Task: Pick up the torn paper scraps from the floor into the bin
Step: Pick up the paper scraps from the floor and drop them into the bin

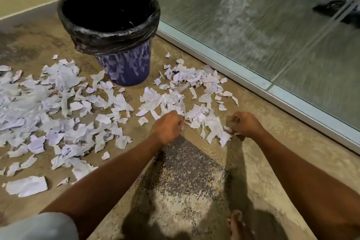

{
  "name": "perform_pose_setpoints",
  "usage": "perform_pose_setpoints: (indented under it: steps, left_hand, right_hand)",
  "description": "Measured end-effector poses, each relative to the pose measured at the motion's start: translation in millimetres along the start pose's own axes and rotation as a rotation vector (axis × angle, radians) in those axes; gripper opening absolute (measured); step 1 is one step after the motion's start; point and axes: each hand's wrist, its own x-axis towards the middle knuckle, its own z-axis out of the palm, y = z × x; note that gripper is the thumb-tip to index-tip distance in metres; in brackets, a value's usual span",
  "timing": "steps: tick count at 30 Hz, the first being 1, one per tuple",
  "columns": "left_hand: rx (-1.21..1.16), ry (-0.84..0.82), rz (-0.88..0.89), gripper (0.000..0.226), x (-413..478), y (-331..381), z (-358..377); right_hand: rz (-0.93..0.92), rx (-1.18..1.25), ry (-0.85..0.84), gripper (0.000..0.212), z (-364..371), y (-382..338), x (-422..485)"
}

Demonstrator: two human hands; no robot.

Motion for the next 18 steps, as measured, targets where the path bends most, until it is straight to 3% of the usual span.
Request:
perform_pose_setpoints:
  steps: [5,11,14,16,18]
  left_hand:
    - [0.086,0.199,-0.033,0.004,3.6,-2.0,-15.0]
    - [0.105,0.139,-0.077,0.01,8.6,-9.7,-19.6]
    - [0.078,0.096,-0.097,0.016,11.7,-13.3,-15.1]
    - [0.058,0.105,-0.1,0.019,14.7,-16.1,-11.0]
    - [0.03,0.134,-0.101,0.024,16.5,-18.9,-7.9]
  right_hand:
    - [-0.095,-0.008,0.104,0.028,29.1,12.8,-3.7]
    - [-0.166,-0.07,0.145,0.012,36.1,6.5,-10.8]
    - [-0.149,-0.039,0.151,0.027,32.5,7.6,-11.2]
    - [-0.104,0.039,0.133,0.032,31.4,8.5,-12.1]
    - [-0.014,0.241,0.106,0.019,27.8,7.7,-15.1]
